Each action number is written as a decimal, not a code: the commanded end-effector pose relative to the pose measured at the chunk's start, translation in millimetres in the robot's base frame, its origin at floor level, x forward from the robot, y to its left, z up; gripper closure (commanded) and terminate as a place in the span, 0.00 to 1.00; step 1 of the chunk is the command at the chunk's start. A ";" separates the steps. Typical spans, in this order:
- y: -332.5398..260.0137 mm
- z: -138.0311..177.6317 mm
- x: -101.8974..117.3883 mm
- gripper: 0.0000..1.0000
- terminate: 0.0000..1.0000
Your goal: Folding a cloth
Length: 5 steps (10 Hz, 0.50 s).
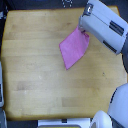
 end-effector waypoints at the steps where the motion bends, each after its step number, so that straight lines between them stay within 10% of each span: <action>1: 68.6 36.6 -71.2 1.00 0.00; 5: 128.7 22.6 -97.9 1.00 0.00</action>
